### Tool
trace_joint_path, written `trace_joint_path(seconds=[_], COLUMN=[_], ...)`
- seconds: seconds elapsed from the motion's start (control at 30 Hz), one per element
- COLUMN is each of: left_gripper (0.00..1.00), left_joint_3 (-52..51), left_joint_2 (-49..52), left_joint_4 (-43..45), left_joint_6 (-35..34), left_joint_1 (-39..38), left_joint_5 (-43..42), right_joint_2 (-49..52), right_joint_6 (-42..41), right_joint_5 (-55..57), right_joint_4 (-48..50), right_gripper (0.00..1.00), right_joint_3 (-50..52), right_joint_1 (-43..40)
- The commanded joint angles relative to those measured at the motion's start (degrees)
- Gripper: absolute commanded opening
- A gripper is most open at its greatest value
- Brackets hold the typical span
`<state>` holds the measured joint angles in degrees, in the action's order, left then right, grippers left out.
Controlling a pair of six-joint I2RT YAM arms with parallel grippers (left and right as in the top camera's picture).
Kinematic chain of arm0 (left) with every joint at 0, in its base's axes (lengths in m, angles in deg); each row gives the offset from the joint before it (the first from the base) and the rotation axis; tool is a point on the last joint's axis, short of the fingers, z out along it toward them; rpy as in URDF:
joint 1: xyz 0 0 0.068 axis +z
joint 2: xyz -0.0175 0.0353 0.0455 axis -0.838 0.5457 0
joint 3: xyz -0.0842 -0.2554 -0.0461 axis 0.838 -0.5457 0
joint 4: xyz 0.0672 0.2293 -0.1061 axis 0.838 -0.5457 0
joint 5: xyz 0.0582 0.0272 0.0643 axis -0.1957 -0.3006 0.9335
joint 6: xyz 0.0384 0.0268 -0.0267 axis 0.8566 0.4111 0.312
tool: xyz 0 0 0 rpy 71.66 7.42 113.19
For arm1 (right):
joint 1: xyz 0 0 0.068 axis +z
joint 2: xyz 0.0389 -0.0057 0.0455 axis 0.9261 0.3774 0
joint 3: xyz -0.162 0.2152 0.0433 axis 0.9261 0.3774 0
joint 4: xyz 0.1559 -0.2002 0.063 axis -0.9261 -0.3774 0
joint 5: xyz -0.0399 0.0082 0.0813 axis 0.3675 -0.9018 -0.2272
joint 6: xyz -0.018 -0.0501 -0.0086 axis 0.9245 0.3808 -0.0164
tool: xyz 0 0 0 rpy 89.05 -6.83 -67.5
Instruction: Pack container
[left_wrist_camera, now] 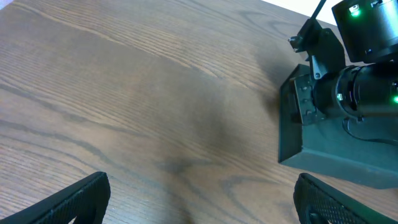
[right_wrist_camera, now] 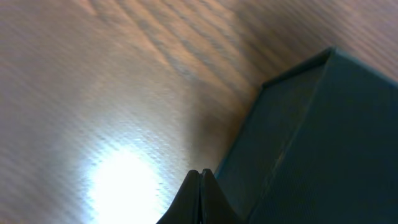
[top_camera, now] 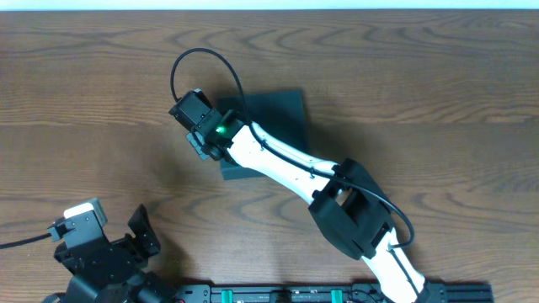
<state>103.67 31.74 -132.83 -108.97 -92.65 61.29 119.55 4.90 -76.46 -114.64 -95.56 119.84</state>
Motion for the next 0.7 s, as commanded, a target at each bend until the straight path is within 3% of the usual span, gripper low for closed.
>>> trace_joint_path(seconds=[0.0, 0.47, 0.67], left_gripper=[0.95, 0.95, 0.95], left_joint_3=[0.0, 0.0, 0.0], left_joint_2=[-0.2, -0.2, -0.2], left_joint_4=[-0.1, -0.1, -0.1], left_joint_6=[-0.4, -0.4, -0.4], left_joint_1=[0.1, 0.1, 0.1], left_joint_5=[0.8, 0.8, 0.8], right_joint_2=[1.4, 1.0, -5.6], right_joint_6=[-0.7, -0.8, -0.7], right_joint_5=[6.9, 10.1, 10.1], right_joint_4=[-1.2, -1.5, -2.3], right_gripper=[0.02, 0.01, 0.02], right_joint_3=[-0.7, -0.7, -0.7], right_joint_1=[-2.1, -1.9, -0.2])
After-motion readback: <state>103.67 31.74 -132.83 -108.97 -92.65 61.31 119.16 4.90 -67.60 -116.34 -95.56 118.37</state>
